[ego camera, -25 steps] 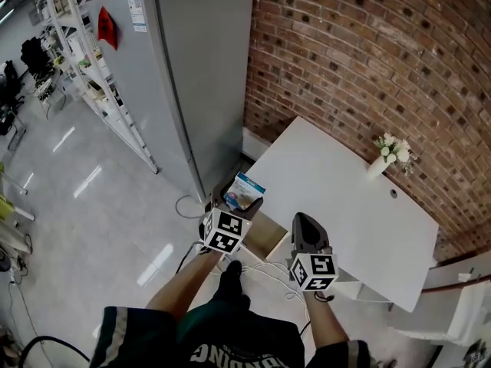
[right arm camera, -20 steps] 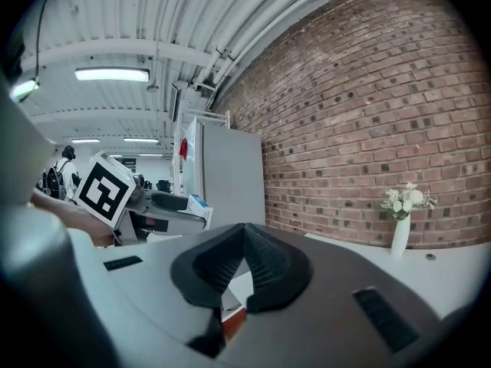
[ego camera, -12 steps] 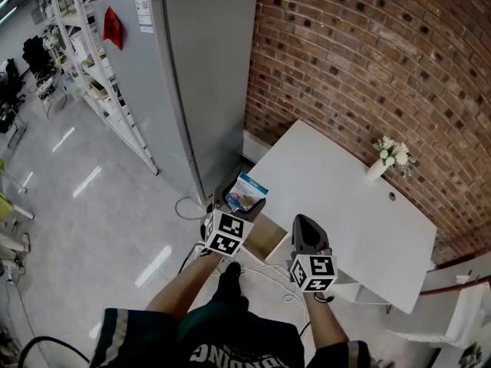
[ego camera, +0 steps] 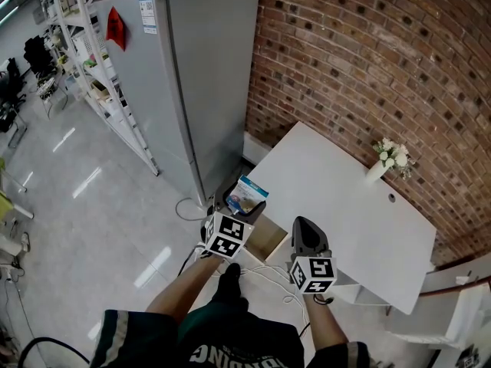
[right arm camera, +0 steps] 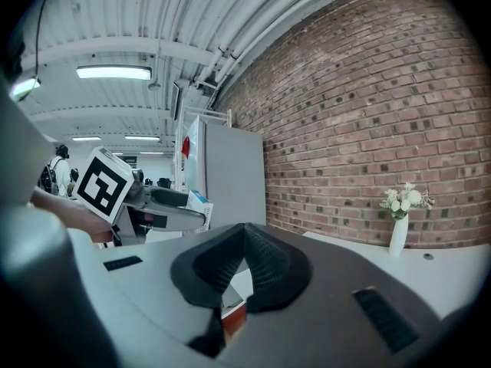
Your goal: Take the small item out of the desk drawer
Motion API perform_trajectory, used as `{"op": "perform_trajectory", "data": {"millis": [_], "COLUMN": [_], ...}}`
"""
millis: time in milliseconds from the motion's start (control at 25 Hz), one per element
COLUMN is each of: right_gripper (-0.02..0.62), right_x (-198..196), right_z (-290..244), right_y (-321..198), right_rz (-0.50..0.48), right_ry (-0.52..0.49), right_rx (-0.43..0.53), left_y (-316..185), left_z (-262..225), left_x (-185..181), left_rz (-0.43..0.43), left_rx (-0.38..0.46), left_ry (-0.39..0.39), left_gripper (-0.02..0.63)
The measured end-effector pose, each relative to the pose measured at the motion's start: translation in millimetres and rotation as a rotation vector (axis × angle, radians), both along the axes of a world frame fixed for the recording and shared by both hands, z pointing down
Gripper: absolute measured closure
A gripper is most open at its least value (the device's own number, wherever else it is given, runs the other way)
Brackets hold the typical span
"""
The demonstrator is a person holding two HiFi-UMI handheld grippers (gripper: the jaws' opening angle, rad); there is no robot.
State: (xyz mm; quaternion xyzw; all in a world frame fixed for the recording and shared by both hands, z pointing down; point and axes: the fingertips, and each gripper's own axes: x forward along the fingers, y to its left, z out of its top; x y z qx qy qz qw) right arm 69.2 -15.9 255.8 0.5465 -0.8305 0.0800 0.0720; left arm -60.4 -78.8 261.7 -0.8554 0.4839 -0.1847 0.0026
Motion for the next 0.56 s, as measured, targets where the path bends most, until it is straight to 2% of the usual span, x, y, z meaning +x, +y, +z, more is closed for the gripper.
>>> {"op": "perform_trajectory", "data": {"millis": [560], "right_gripper": [0.572], "right_x": [-5], "right_z": [12], "right_y": [5], "right_rz": [-0.011], "right_ry": [0.001], "right_rx": [-0.021], "left_y": [9], "left_z": [15], "left_x": [3], "left_rz": [0.006], "left_rx": [-0.023], "left_ry": [0.003], "left_gripper": [0.209]}}
